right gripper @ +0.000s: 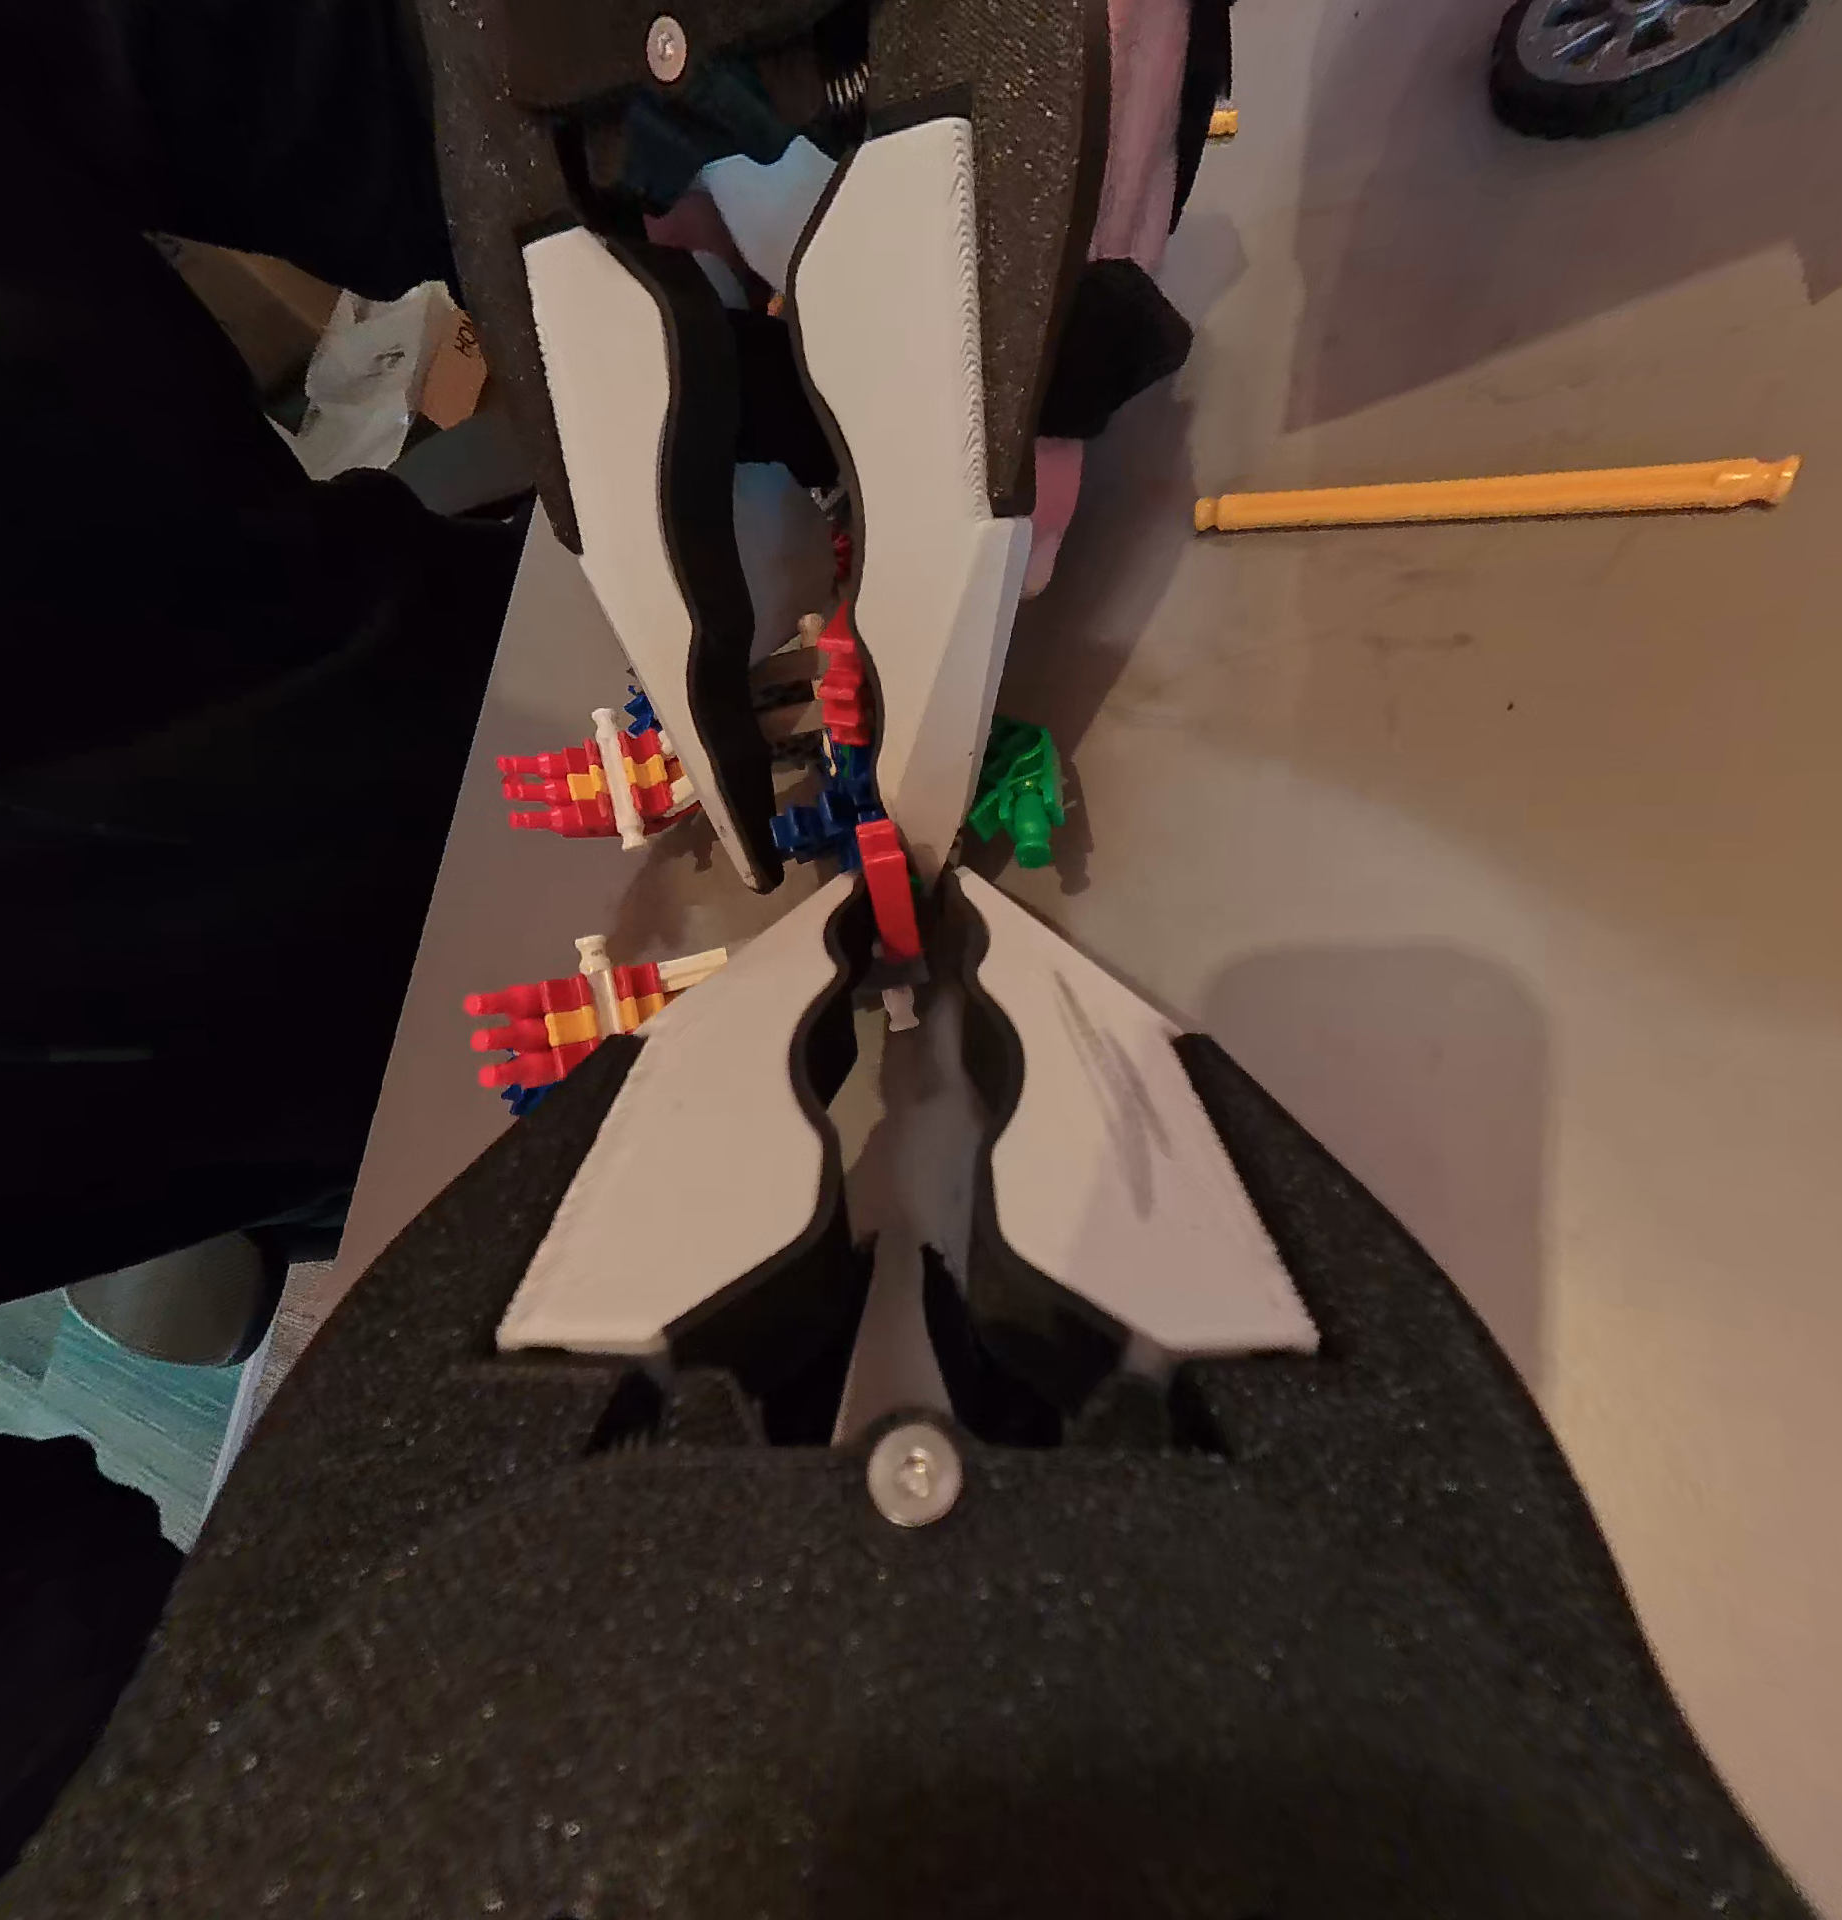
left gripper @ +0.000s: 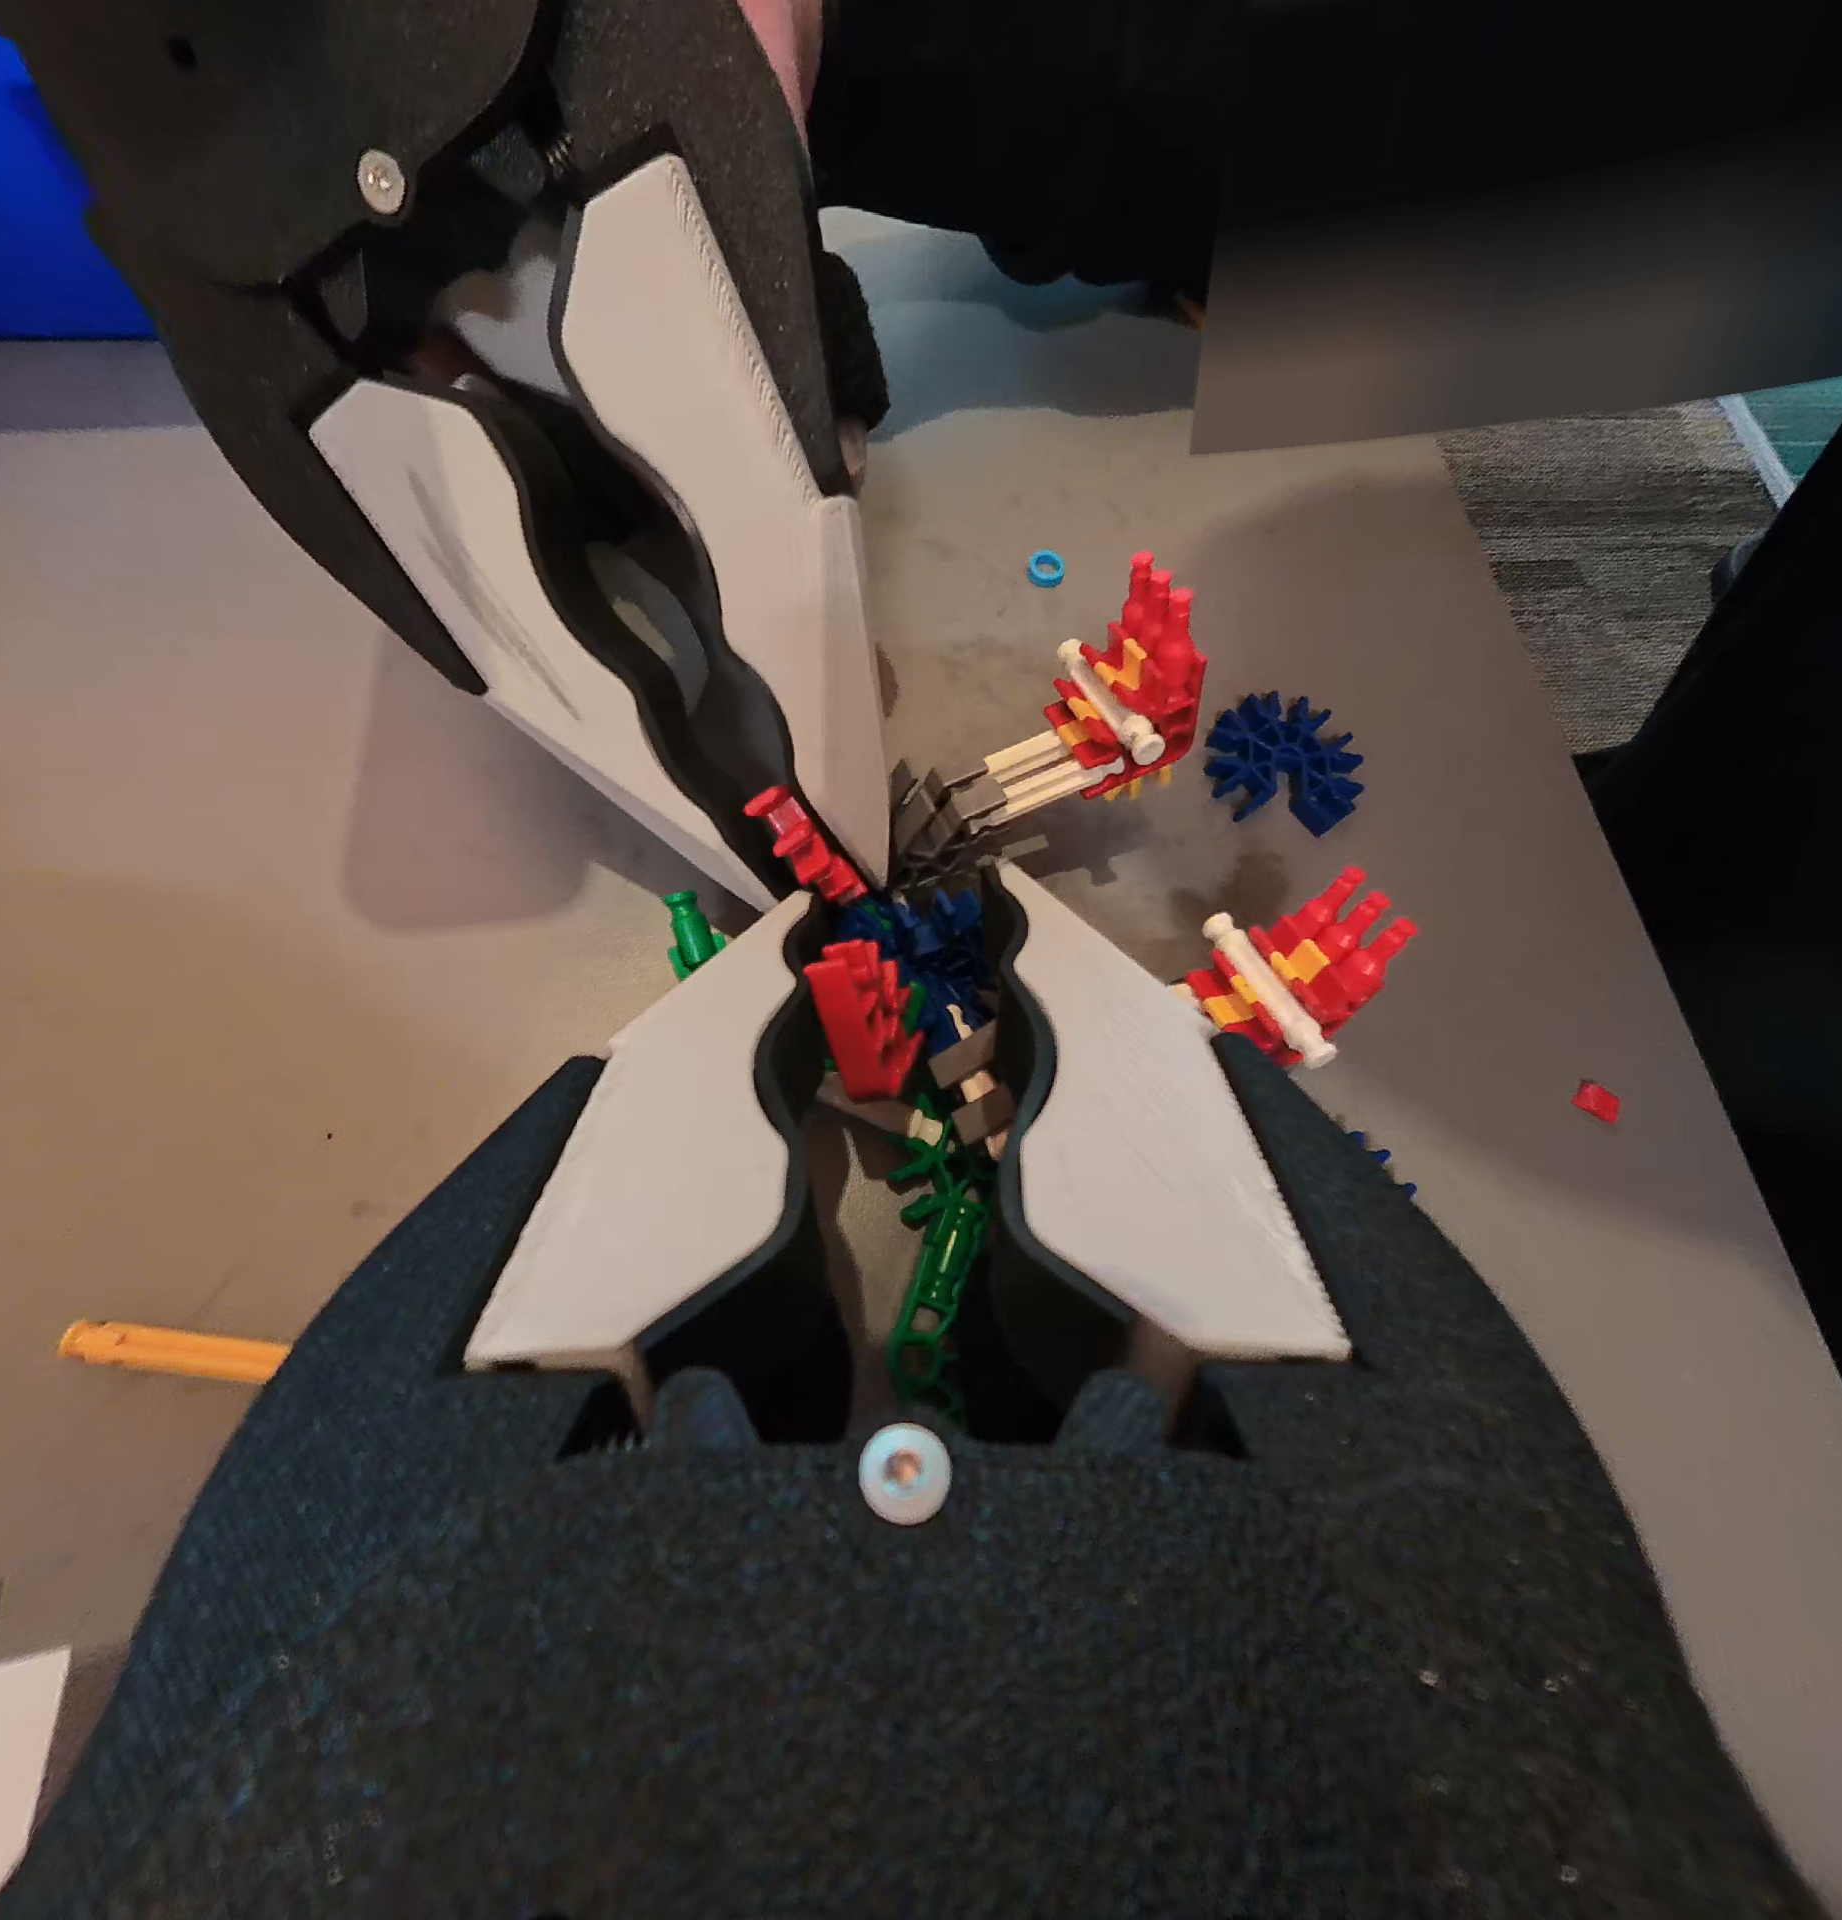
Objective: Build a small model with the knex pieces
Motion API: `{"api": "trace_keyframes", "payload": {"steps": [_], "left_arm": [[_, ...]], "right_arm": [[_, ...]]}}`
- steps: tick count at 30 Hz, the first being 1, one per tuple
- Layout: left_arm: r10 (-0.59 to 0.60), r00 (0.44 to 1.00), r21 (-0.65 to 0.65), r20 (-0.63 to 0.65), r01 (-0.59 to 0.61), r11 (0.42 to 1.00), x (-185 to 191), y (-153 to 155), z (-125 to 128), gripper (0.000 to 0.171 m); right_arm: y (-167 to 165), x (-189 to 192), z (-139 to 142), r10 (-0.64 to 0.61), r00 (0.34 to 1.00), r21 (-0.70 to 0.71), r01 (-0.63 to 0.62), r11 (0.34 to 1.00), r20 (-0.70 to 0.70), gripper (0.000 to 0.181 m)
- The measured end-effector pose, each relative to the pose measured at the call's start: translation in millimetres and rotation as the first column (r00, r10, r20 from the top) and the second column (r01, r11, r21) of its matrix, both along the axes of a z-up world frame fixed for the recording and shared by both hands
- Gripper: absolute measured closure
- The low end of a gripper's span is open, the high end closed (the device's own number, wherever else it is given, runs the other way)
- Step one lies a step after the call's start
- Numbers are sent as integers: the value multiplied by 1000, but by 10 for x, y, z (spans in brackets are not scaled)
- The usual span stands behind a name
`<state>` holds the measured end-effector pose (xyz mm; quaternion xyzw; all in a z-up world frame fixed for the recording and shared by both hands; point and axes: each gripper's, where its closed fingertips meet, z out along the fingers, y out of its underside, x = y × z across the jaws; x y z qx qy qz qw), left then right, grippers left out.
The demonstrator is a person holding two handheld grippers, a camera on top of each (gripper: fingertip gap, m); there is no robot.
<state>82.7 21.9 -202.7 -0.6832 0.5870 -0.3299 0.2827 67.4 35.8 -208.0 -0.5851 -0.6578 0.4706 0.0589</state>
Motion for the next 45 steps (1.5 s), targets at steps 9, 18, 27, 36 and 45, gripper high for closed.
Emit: {"api": "trace_keyframes", "payload": {"steps": [9,18,27,36,45], "left_arm": [[15,999,56,-41,-13,998,-2,6,-7,147],[41,996,89,-84,-33,995,-12,13,-14,147],[88,996,-13,-9,-88,996,-90,100,-10,146],[98,995,-44,22,-97,994,-147,166,6,145],[99,994,-31,40,-98,995,-141,189,33,145]], "right_arm": [[10,-19,-11,-21,999,-35,22,999,27,168],[16,-40,-17,-39,999,-42,41,998,35,167],[85,-106,-11,-101,995,-22,102,995,17,171],[147,-135,22,-146,989,-28,145,989,-13,170],[173,-127,65,-159,987,-55,157,986,-29,170]]}}
